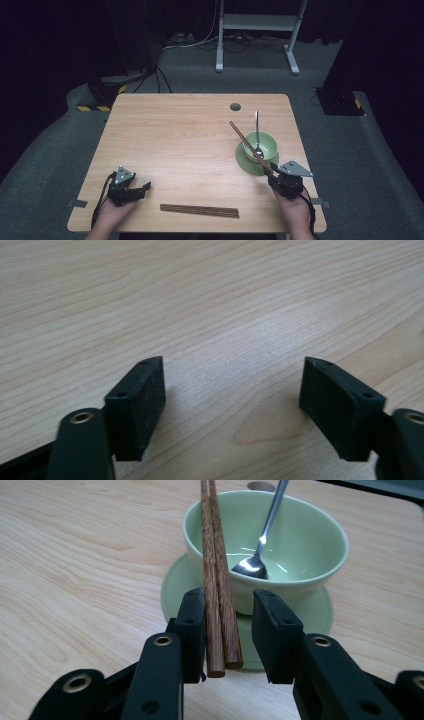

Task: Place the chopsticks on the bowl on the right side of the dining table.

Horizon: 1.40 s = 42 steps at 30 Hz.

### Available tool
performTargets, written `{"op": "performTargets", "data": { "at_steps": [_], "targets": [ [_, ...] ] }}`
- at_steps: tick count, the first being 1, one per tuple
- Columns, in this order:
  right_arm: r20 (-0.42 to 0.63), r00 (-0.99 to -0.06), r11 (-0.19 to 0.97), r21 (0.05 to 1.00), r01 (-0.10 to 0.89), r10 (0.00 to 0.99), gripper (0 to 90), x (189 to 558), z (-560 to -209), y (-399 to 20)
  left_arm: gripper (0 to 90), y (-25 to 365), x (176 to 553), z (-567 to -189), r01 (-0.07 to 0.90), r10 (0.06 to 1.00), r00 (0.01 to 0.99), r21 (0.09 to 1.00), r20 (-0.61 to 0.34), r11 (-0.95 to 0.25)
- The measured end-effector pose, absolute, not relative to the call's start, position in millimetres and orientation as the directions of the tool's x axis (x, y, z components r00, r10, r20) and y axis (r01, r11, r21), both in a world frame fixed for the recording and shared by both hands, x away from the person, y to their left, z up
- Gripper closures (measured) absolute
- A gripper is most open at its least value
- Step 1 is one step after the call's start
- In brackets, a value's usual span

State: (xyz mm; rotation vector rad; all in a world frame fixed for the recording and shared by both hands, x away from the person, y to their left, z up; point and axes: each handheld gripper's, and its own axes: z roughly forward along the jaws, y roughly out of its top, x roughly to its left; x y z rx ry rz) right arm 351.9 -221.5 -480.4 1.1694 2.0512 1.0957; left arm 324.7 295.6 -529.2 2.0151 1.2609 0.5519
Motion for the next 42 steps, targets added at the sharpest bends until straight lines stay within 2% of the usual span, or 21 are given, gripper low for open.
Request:
{"op": "performTargets", "data": {
  "at_steps": [8,17,19,24,30,34,42],
  "targets": [
    [-0.058,-0.443,0.277,0.849,0.449,0.895,64.6,352.0,-478.8,-227.5,26.5,279.0,345.1,-514.9,0.632,0.884,0.466,0.688,0.032,-0.357],
    [-0.038,-0.401,0.238,0.854,0.463,0.915,56.3,356.3,-478.9,-238.6,25.4,231.1,375.8,-486.4,0.567,0.858,0.512,0.738,0.031,-0.365],
    [-0.021,-0.381,0.215,0.853,0.476,0.924,54.6,358.2,-478.8,-240.3,24.9,217.2,387.2,-482.1,0.559,0.858,0.514,0.756,0.005,-0.340],
    [-0.033,-0.366,0.222,0.844,0.489,0.930,53.0,363.3,-480.2,-239.1,24.9,193.8,403.1,-480.8,0.538,0.857,0.515,0.785,-0.020,-0.305],
    [-0.013,-0.364,0.213,0.831,0.514,0.931,50.3,372.4,-483.1,-243.4,23.6,154.0,426.7,-485.1,0.526,0.842,0.539,0.781,0.001,-0.338],
    [-0.044,-0.356,0.239,0.816,0.527,0.933,49.8,378.0,-482.6,-254.9,22.4,121.8,443.4,-489.6,0.528,0.834,0.551,0.773,0.004,-0.352],
    [-0.035,-0.339,0.220,0.821,0.527,0.940,49.8,387.7,-482.2,-266.8,25.3,94.2,460.7,-490.0,0.503,0.837,0.546,0.810,-0.028,-0.301]
  ]
}}
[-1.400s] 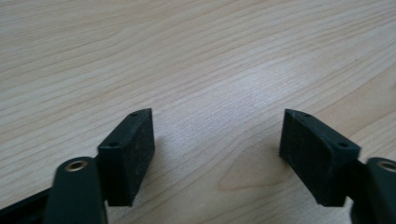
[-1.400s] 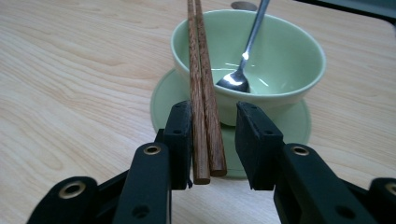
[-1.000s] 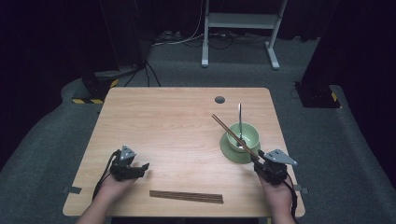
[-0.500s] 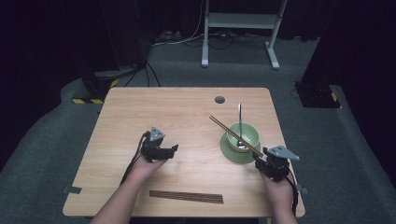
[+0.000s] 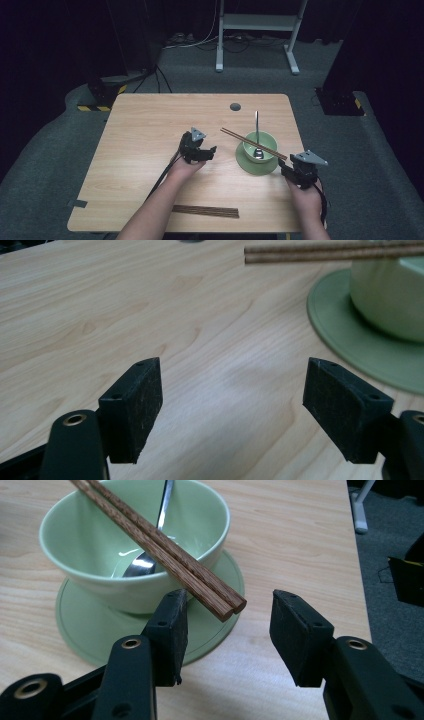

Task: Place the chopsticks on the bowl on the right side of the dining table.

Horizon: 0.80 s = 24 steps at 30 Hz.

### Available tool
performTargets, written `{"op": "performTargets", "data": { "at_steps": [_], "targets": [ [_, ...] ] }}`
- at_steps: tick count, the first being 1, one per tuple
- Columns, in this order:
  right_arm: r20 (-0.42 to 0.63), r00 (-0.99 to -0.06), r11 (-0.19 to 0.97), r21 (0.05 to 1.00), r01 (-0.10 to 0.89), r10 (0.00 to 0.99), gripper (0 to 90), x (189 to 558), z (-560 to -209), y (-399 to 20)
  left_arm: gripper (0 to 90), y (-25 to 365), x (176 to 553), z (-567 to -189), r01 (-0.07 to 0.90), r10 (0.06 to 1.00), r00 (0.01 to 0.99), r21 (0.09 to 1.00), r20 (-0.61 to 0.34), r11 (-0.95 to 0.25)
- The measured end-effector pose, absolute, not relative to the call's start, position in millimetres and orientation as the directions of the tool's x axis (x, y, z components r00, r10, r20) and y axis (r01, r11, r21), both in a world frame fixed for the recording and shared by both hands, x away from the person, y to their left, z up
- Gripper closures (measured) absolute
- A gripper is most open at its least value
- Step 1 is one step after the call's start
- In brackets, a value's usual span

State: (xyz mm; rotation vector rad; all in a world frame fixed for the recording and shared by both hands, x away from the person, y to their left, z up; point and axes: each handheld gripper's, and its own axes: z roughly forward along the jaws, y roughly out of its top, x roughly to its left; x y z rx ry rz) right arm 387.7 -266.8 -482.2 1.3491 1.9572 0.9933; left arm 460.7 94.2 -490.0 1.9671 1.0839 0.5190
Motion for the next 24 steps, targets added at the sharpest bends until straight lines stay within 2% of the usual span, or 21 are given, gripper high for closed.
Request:
{"op": "performTargets", "data": {
  "at_steps": [7,24],
  "targets": [
    [-0.061,-0.352,0.249,0.818,0.518,0.934,51.9,401.5,-475.6,-268.3,28.4,81.3,476.1,-486.0,0.498,0.845,0.530,0.831,-0.065,-0.248],
    [-0.095,-0.343,0.276,0.799,0.534,0.935,53.9,425.0,-472.8,-271.4,27.0,44.5,482.3,-483.9,0.472,0.821,0.568,0.838,-0.052,-0.274]
  ]
}}
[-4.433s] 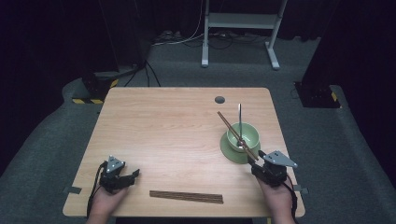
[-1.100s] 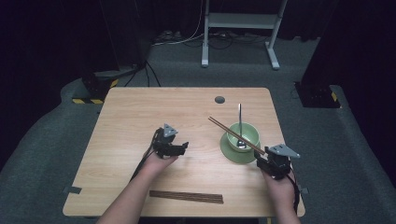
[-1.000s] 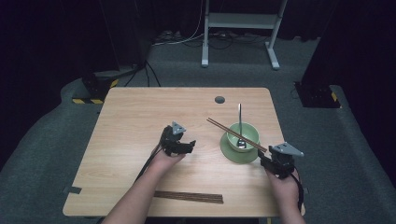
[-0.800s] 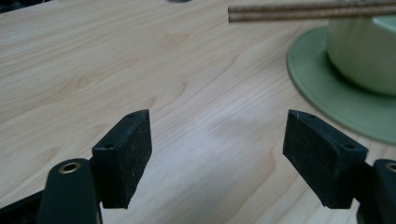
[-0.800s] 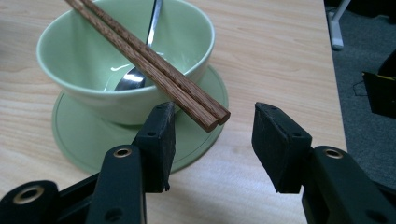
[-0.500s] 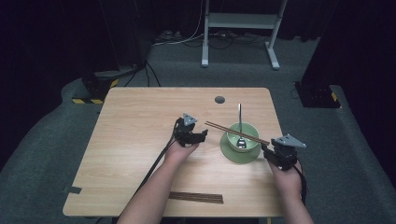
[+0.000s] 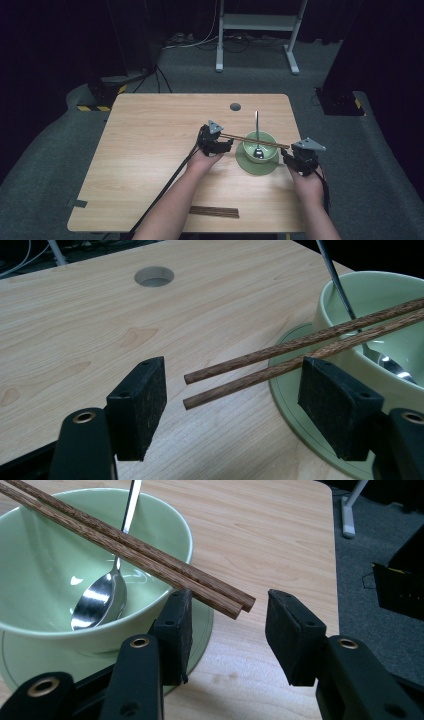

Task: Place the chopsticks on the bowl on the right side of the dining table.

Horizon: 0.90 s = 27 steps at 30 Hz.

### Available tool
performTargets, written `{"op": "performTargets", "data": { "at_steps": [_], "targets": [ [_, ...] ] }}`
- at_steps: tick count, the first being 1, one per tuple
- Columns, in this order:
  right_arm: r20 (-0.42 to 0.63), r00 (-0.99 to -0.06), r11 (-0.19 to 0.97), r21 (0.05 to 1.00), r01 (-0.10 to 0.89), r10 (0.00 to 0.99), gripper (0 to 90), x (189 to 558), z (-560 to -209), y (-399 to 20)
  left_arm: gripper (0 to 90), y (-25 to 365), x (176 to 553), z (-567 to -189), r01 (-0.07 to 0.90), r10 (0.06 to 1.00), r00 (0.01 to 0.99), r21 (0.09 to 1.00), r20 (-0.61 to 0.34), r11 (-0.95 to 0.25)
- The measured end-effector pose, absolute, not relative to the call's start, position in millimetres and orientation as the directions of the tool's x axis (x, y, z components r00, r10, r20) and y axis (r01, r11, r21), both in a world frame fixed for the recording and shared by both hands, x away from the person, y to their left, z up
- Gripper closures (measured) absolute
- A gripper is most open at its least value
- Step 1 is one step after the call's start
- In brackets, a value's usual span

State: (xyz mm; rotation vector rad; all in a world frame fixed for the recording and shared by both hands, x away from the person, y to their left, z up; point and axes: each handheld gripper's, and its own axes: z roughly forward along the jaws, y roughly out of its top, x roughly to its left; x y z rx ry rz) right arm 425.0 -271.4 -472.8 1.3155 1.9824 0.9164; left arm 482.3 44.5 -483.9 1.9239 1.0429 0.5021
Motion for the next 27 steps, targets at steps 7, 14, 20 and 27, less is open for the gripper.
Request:
{"op": "performTargets", "data": {
  "at_steps": [7,14,20,27],
  "targets": [
    [-0.101,-0.361,0.292,0.799,0.526,0.927,53.8,426.5,-472.8,-266.7,25.5,38.6,483.5,-487.2,0.477,0.818,0.572,0.837,-0.062,-0.270],
    [-0.097,-0.370,0.294,0.799,0.524,0.924,52.9,424.0,-474.1,-266.2,27.4,37.2,477.3,-488.0,0.484,0.815,0.576,0.829,-0.062,-0.279],
    [-0.087,-0.378,0.289,0.804,0.519,0.922,52.5,418.4,-476.0,-266.7,29.7,40.7,465.8,-488.5,0.469,0.811,0.583,0.834,-0.044,-0.291],
    [-0.091,-0.382,0.294,0.806,0.514,0.920,52.5,409.7,-476.3,-264.9,35.9,47.0,452.6,-488.6,0.455,0.810,0.585,0.841,-0.036,-0.291]
  ]
}}
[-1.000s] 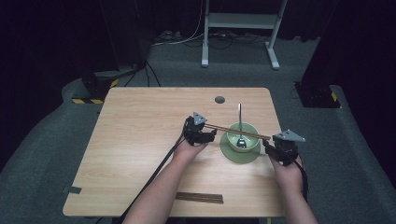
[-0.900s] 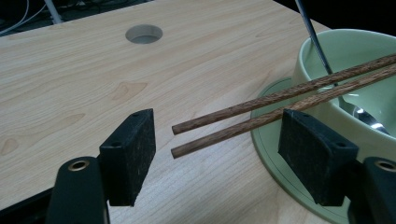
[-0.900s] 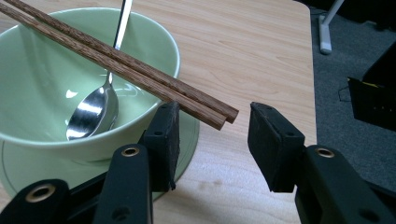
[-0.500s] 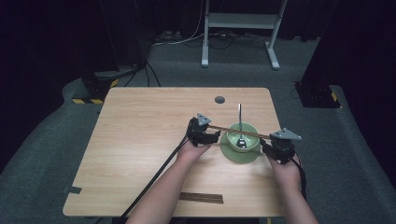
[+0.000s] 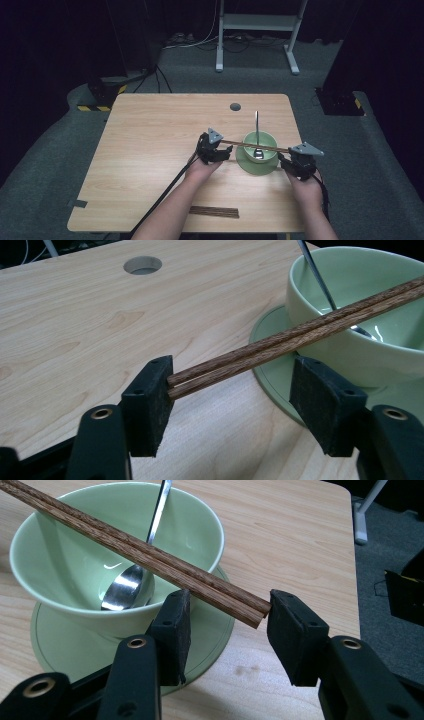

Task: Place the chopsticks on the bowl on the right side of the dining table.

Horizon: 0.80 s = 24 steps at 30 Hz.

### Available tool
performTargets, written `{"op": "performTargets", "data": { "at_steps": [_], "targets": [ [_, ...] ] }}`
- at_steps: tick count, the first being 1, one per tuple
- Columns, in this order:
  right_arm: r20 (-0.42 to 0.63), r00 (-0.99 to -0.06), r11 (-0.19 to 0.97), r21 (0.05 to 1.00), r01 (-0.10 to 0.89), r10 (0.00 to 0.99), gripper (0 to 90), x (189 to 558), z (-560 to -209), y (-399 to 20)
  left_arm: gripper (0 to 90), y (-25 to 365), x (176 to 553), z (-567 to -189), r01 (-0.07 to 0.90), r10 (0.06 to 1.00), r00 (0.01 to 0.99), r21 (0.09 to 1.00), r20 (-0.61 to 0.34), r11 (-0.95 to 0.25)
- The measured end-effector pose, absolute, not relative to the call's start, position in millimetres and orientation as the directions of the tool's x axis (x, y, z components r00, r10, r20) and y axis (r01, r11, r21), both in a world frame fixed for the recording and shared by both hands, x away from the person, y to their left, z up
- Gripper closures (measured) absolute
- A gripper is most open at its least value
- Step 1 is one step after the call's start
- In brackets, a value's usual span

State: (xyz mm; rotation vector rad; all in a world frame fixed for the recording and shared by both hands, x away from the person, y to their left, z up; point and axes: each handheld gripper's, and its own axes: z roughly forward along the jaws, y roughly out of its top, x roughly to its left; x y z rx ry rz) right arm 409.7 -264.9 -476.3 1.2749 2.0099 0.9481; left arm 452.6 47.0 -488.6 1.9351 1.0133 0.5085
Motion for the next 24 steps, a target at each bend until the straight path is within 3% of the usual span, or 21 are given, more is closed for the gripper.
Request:
{"op": "performTargets", "data": {
  "at_steps": [19,24],
  "targets": [
    [-0.084,-0.372,0.285,0.801,0.526,0.924,52.4,402.1,-476.7,-271.0,37.0,58.6,435.5,-485.2,0.437,0.808,0.588,0.855,-0.035,-0.281],
    [-0.078,-0.368,0.274,0.810,0.518,0.927,56.0,397.2,-478.4,-274.8,49.4,62.7,431.8,-488.1,0.426,0.806,0.591,0.855,-0.014,-0.297]
  ]
}}
